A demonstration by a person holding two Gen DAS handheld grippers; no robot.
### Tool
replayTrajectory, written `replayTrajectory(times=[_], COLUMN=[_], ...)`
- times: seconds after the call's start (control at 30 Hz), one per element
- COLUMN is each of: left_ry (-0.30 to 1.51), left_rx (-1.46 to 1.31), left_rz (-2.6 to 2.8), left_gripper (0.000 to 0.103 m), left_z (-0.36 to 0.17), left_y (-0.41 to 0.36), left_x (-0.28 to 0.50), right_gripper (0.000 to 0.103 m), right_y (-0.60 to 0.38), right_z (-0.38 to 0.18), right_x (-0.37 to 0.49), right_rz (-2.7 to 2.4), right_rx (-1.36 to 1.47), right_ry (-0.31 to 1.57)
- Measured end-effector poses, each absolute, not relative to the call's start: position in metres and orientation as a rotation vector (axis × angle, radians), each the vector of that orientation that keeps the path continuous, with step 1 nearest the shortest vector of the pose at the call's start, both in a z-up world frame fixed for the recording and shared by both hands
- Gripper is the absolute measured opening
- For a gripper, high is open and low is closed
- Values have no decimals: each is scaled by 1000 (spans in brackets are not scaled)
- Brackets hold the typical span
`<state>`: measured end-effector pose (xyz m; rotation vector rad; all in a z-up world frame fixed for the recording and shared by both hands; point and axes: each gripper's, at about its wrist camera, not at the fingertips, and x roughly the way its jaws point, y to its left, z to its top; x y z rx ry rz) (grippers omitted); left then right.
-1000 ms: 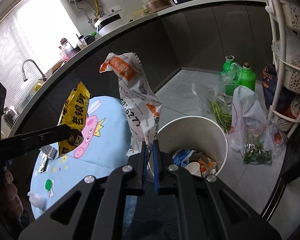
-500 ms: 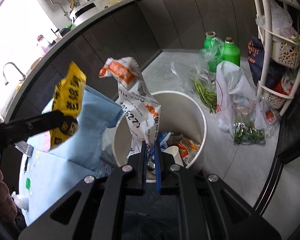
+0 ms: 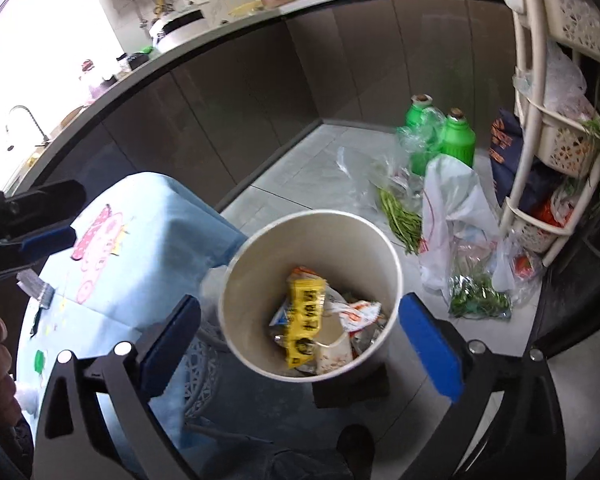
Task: Collect trash
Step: 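Open both tools to drop the snack bag and wrapper into the bin, then bring both tools back over the table, then grasp the folded paper leaflet with the right tool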
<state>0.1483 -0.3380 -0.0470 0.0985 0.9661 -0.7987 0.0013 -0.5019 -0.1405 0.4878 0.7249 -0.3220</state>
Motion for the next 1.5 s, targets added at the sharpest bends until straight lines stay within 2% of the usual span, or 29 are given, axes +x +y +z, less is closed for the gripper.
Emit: replayTrajectory(times=[0.27,0.63,0.87,1.03,1.37,1.5], left_ry=[895,831,877,927,963,968], left_rx=[52,-44,-137,-176,-133,-103], left_rz=[-743,-480,-310,-266,-314,-340], left_gripper=[94,94,94,93,94,94], left_z=[-6,32,12,-15,-52,-58], left_y=[-275,-104,10,61,79,73], left_x=[142,147,166,182,201,211], right_gripper=[100,100,99,99,91,82], right_y=[-458,-340,-251,-199,-138,-129], right_z=[-92,-39,-28,-33,-73,-91], right_x=[17,64,105,139,215,241], right_rz=[-228,81,308,419,506,515], right_rx=[410,265,163,82,-150,-178], right_ry=[672,659,691,734,831,862])
